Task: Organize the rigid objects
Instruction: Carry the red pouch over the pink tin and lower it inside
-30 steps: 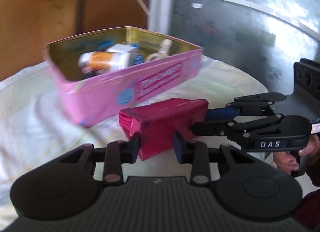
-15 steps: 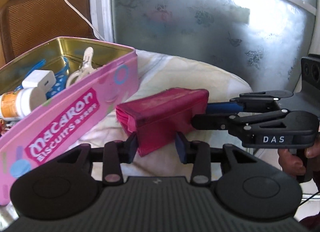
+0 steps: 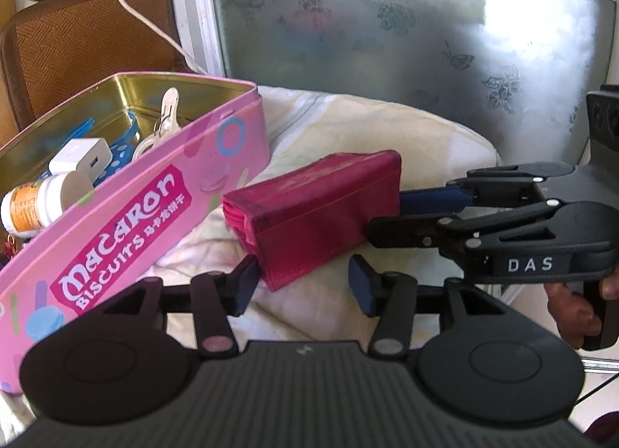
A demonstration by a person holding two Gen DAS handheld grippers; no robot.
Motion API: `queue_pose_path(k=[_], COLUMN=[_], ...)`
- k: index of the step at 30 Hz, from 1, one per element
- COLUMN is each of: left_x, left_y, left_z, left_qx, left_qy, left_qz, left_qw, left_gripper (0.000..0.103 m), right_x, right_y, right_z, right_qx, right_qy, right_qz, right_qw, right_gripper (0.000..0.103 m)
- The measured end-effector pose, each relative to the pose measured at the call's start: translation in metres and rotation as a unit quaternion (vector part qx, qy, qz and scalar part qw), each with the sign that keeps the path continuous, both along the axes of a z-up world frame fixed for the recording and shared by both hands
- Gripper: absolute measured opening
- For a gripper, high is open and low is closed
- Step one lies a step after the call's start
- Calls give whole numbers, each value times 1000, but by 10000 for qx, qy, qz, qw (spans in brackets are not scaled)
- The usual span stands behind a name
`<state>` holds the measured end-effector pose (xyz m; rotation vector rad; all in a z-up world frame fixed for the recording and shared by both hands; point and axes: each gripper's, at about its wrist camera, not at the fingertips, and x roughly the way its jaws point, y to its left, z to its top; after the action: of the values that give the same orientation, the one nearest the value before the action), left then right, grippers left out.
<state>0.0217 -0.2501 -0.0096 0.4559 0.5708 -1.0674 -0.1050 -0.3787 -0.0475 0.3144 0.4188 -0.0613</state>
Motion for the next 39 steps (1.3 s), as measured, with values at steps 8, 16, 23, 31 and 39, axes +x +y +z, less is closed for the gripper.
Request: queue_pose_path(k=[8,16,23,31,39], left_x=[2,1,0,3,8], left_y=[3,4,5,2,28], left_z=[2,5,13,9,55], left_qx=[-18,-43,-239,-233,-1042], left_qy=[55,164,309,161,203], left_qz=[203,281,174,237,119], left_qw=[9998,9995,9991,9993,9943], left_gripper=[65,65,65,49,50], right_x=[1,3,4,4,-15], right_y=[-1,-2,2,11,20], right_z=[1,-1,-1,2,50], right_qx=[-38,-70,-109,-428,-752], right_qy=[13,-6,-44,-61,-1031], right_qz=[-51,-36,-16,45,148], right_qw=[10000,10000,9999,9991,9917], right_gripper=[39,41,43,29,25])
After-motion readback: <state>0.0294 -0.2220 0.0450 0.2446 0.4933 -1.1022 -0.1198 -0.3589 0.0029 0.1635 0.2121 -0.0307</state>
